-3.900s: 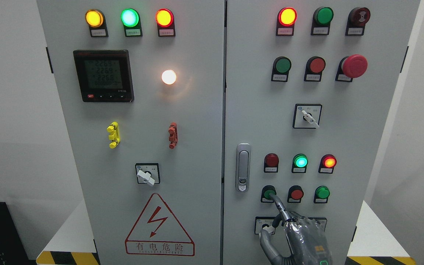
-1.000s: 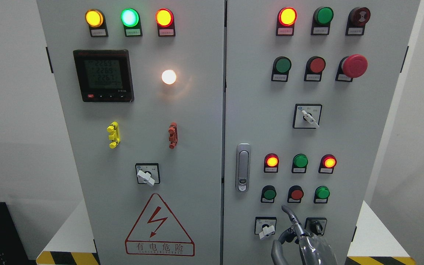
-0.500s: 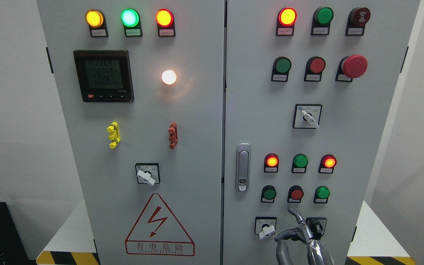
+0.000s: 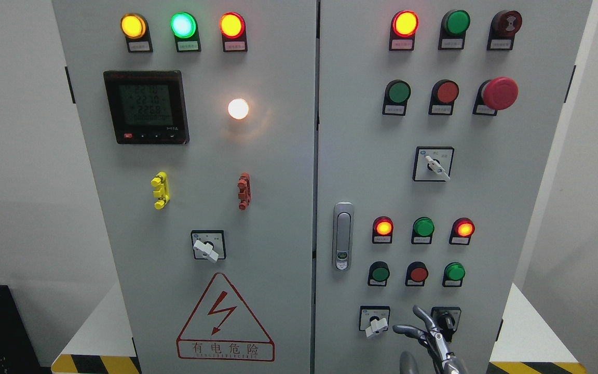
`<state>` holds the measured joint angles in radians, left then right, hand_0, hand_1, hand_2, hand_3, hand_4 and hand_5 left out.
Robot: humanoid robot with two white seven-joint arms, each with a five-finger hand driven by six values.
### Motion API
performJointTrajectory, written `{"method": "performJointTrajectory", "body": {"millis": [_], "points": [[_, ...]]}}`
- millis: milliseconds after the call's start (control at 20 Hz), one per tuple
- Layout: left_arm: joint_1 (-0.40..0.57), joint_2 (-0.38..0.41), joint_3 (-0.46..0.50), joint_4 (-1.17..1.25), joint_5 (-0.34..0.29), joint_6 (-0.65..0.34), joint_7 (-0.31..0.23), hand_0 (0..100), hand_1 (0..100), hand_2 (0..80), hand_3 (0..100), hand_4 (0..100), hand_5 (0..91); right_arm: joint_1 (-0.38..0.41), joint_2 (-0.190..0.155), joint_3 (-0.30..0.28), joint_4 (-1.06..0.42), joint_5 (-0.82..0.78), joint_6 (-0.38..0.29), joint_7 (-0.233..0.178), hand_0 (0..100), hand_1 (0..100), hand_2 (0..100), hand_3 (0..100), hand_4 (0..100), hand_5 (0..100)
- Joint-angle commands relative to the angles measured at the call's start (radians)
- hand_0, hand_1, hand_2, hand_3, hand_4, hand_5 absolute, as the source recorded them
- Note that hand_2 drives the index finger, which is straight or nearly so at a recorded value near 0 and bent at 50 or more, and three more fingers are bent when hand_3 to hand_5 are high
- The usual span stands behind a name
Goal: Press green start button
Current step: 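Withdraw the right hand downward away from the button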
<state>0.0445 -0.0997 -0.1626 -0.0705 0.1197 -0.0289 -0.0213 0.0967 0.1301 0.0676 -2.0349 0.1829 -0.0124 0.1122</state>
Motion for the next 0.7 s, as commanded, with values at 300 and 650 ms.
{"method": "performJointTrajectory", "body": {"millis": [300, 650], "points": [[0.000, 0.000, 0.000, 0.000, 0.000, 0.000, 0.000, 12, 56, 0.0, 0, 0, 0.0, 0.055, -0.001, 0.003, -0.051, -0.181, -0.009, 0.066, 72, 23, 0, 0, 0, 0], [0.000, 0.000, 0.000, 0.000, 0.000, 0.000, 0.000, 12, 56, 0.0, 0, 0, 0.0, 0.058, -0.001, -0.005, -0.051, -0.201, -0.009, 0.067, 67, 20, 0, 0, 0, 0]]}}
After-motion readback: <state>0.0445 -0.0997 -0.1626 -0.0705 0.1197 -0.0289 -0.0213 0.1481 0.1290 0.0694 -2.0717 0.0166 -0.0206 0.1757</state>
